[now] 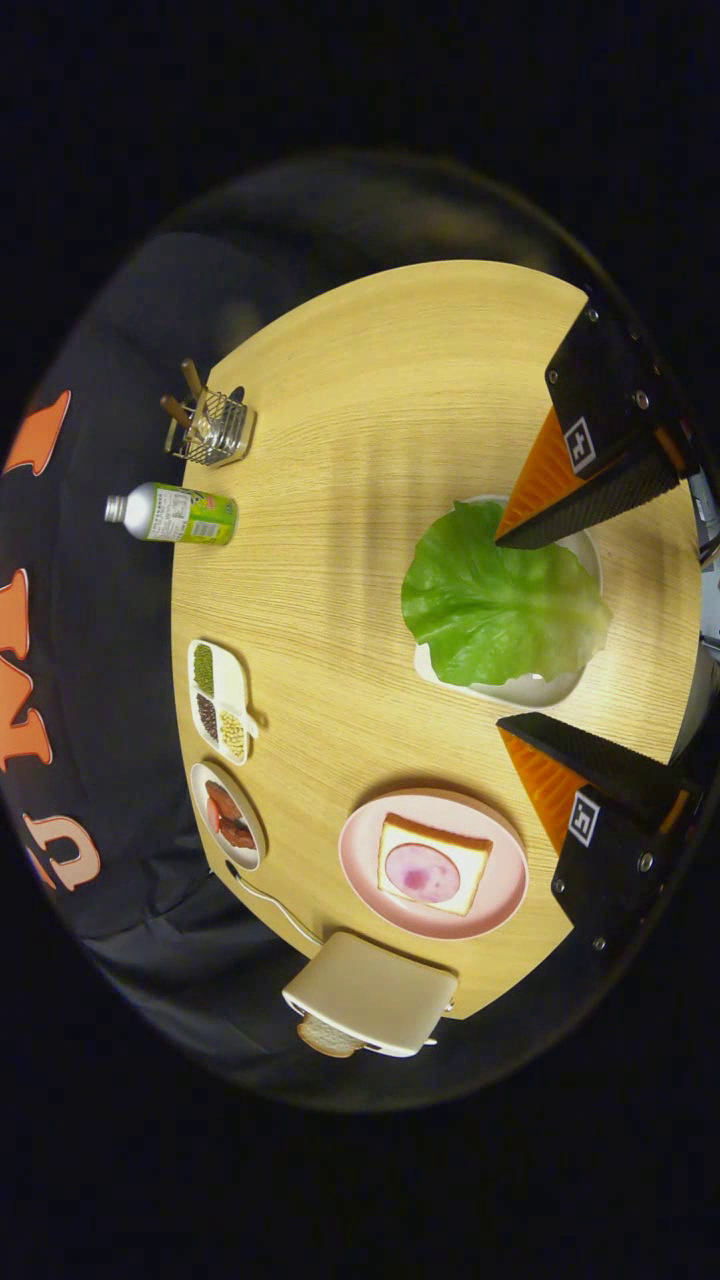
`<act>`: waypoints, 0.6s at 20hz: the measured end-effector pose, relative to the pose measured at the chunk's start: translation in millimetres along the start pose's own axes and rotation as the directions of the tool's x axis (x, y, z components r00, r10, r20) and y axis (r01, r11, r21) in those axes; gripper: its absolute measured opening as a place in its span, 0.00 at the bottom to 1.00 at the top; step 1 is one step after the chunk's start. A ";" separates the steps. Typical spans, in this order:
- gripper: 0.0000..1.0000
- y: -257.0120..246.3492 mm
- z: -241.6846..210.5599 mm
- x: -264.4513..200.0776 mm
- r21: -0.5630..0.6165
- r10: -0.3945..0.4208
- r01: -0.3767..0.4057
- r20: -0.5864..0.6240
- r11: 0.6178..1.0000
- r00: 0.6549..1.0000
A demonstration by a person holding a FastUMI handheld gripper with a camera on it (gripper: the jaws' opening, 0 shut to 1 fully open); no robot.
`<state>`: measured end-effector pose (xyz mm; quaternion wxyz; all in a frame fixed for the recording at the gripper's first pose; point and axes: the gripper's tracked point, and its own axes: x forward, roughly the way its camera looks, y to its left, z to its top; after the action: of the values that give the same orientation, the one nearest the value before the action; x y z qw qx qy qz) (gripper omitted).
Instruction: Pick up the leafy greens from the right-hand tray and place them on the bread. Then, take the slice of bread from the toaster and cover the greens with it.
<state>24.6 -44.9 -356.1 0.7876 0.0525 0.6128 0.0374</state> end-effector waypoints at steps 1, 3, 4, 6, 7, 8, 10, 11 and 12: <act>0.99 -2.3 -3.2 7.9 0.001 -0.007 0.007 -0.022 1.000 1.000; 0.99 -6.8 -9.9 22.0 -0.001 -0.020 0.020 -0.057 1.000 0.998; 0.99 -7.8 -12.3 27.7 -0.003 -0.022 0.021 -0.069 1.000 0.997; 0.99 -7.8 -14.7 37.7 0.007 -0.014 0.015 -0.089 1.000 0.996; 0.99 -9.5 -15.1 41.2 0.005 -0.024 0.024 -0.098 1.000 0.995; 0.99 -9.1 -17.2 45.0 0.000 -0.031 0.031 -0.105 1.000 0.994; 0.96 -11.8 -15.3 48.7 -0.025 -0.061 0.059 -0.098 0.998 0.993; 0.93 -13.8 -17.4 48.8 -0.048 -0.078 0.073 -0.109 0.996 0.991; 0.92 -13.2 -15.7 47.7 -0.050 -0.079 0.075 -0.100 0.996 0.992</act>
<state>21.1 -51.5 -407.5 0.7571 0.0086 0.6528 0.0238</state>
